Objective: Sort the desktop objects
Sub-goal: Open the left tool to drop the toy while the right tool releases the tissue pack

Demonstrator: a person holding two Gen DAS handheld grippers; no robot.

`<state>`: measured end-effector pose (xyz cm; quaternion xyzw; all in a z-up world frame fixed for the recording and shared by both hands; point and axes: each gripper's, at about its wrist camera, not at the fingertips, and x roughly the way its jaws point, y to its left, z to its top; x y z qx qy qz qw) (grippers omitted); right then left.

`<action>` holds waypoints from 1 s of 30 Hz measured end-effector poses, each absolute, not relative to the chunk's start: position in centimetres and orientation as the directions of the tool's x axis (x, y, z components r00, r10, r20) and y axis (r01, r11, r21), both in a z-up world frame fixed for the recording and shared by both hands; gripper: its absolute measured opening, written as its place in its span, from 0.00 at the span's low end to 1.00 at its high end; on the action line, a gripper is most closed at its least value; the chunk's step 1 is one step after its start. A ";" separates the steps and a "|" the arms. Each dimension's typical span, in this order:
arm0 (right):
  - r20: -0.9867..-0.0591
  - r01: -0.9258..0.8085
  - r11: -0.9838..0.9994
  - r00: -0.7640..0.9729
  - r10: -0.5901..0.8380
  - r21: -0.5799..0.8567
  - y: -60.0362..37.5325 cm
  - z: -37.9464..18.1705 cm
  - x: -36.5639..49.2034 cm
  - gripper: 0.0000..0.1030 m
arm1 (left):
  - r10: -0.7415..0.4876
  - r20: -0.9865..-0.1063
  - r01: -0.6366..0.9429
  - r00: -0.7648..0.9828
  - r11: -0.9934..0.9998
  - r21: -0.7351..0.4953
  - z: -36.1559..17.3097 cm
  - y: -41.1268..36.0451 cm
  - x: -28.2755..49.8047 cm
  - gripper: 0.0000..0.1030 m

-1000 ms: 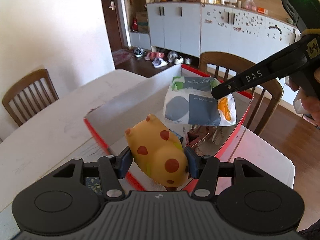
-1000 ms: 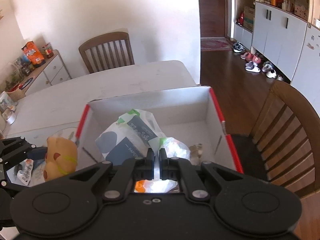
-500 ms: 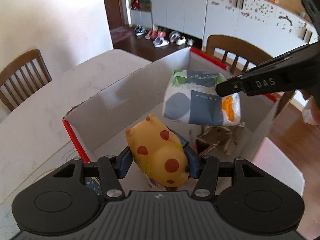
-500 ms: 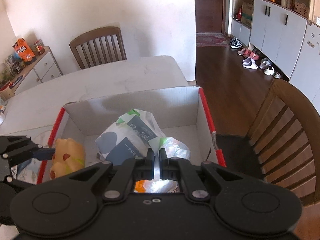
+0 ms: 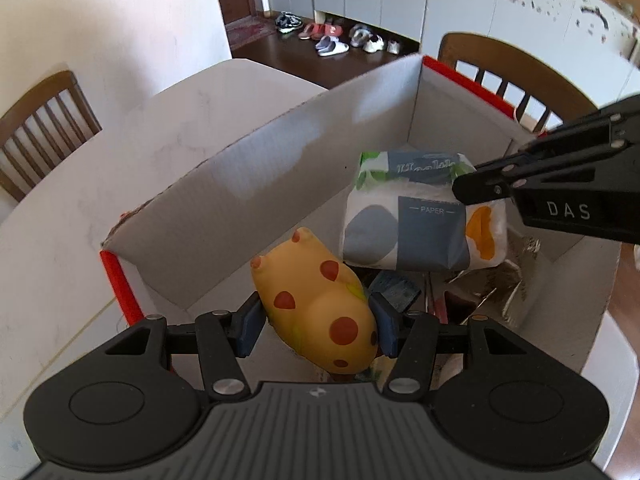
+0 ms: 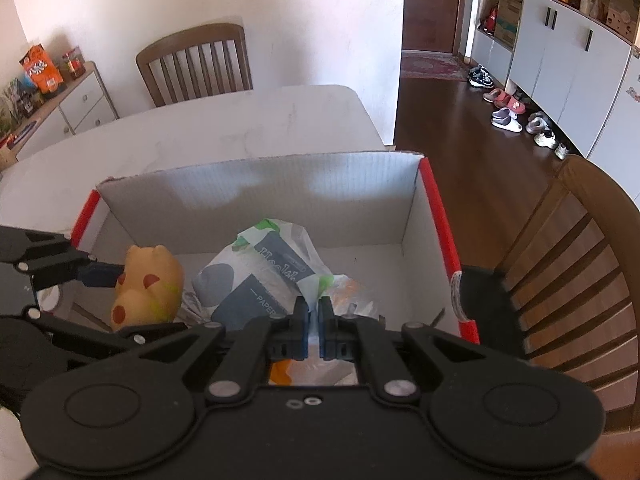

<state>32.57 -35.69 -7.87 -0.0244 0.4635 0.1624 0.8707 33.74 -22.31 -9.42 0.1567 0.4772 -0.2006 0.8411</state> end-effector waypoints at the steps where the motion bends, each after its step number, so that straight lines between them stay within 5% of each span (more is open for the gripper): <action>1: -0.817 -0.307 0.946 0.515 0.260 0.107 -35.6 -8.0 32.6 0.04 | -0.184 -0.868 0.488 0.461 0.870 0.074 -9.6 -22.4 33.8 0.54; 13: -0.832 -0.364 0.929 0.492 0.257 0.072 -34.6 -8.5 33.3 0.05 | -0.178 -0.882 0.529 0.437 0.844 0.092 -9.7 -23.8 34.2 0.56; 19: -0.837 -0.351 0.933 0.485 0.255 0.081 -34.8 -8.4 33.6 0.19 | -0.204 -0.873 0.535 0.443 0.842 0.074 -9.2 -23.5 33.6 0.70; 30: -0.831 -0.356 0.929 0.484 0.273 0.098 -35.5 -7.5 32.6 0.41 | -0.223 -0.861 0.524 0.457 0.850 0.058 -7.8 -22.5 31.9 0.72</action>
